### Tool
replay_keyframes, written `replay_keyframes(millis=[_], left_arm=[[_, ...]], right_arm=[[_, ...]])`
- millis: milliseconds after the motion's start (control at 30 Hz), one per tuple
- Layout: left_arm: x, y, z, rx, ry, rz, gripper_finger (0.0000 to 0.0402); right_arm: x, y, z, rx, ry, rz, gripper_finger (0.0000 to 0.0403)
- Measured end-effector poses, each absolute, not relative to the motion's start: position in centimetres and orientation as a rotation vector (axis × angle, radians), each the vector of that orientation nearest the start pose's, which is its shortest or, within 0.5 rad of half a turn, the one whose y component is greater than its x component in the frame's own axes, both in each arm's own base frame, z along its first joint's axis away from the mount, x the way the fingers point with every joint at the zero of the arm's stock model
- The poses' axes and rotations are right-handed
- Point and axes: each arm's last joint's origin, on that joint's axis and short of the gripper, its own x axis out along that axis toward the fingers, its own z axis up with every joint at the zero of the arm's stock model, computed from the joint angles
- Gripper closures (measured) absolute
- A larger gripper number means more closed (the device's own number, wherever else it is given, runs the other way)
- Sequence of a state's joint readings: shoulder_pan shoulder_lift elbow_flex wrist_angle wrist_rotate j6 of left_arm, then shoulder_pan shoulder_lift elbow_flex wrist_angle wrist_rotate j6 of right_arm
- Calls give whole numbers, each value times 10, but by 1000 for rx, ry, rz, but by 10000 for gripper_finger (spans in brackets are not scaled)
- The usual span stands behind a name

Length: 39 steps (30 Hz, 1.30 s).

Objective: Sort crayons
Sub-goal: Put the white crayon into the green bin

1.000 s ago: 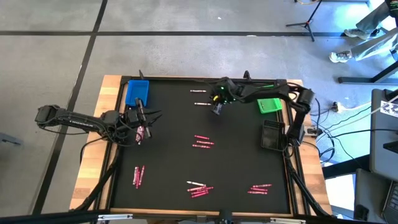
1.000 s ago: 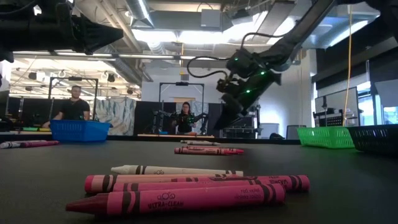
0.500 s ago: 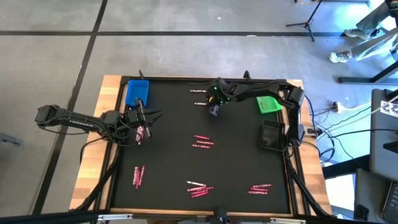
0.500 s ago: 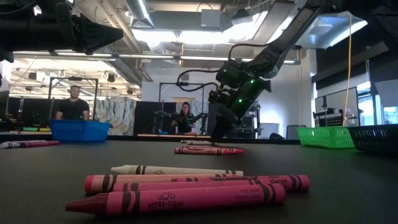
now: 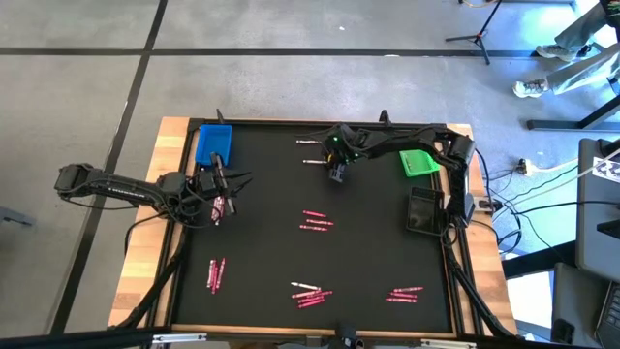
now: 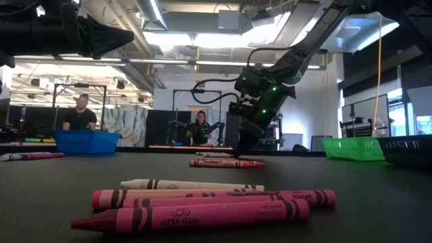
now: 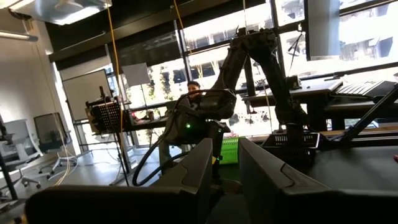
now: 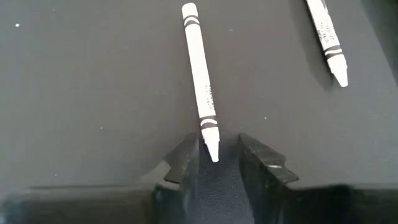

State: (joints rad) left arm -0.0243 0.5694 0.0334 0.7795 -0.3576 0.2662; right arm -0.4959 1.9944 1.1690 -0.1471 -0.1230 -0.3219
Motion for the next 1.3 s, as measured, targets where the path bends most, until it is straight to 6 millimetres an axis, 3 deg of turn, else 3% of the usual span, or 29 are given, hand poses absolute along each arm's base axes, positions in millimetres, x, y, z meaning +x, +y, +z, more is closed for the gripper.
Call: replay_keyframes(millis=[333, 567, 733, 967, 1133, 1300], left_arm=[[131, 7, 195, 223, -194, 362, 331], [131, 7, 195, 223, -194, 362, 330], [131, 7, 195, 223, -195, 362, 331], [131, 7, 197, 230, -216, 366, 331], [130, 7, 198, 266, -220, 373, 331], [130, 7, 199, 266, -228, 374, 331]], right_arm=[[349, -183, 120, 46, 950, -111, 397], [349, -183, 114, 50, 975, -117, 387], [347, -182, 127, 72, 982, -134, 398], [332, -167, 162, 65, 1042, -127, 402], [319, -156, 176, 92, 1127, -111, 402], [312, -152, 175, 171, 1201, -144, 399]])
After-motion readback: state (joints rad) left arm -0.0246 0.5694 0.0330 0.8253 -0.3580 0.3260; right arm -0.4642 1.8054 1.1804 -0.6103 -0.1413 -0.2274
